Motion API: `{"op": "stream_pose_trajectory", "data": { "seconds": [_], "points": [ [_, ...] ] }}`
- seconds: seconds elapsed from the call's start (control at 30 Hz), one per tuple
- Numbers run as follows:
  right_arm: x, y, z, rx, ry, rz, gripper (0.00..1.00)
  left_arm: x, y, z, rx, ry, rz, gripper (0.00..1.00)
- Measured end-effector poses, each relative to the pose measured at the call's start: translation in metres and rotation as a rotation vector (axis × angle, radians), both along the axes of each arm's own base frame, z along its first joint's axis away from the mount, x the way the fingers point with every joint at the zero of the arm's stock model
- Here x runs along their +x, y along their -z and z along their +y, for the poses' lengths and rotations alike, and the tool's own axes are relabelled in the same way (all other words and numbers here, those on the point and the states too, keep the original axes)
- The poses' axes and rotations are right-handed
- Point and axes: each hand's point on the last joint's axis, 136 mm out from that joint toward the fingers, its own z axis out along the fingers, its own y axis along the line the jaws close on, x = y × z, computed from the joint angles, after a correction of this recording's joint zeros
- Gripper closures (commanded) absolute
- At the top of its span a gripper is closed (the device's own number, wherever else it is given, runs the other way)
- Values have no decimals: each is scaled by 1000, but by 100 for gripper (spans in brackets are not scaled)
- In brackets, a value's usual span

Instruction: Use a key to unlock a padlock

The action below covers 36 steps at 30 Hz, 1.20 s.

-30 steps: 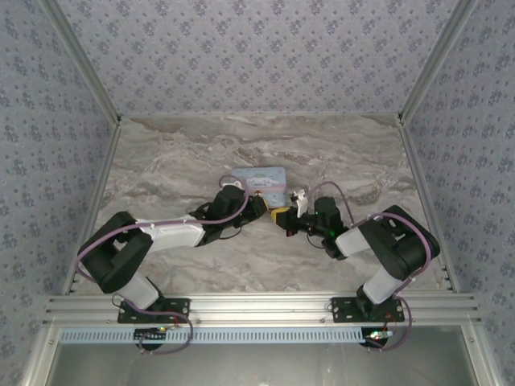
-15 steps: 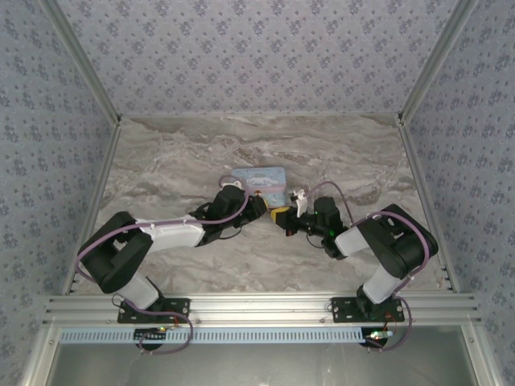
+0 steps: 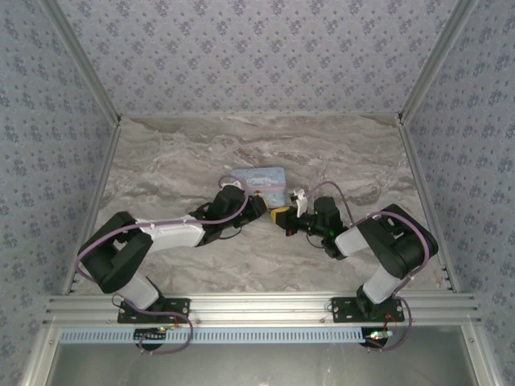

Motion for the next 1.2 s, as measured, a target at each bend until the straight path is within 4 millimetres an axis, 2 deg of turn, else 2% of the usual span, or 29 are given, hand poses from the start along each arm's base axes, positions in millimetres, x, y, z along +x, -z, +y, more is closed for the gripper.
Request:
{"op": "stream_pose_trajectory", "data": {
  "seconds": [0.43,1.2],
  "points": [
    [-1,-8,-3,10,13,-32,100,-1,-2,-2,-33,-8,28,84],
    [-3,-8,-11,-6,30,-68,100,-3,-8,-4,-66,-11,47,84]
  ]
}}
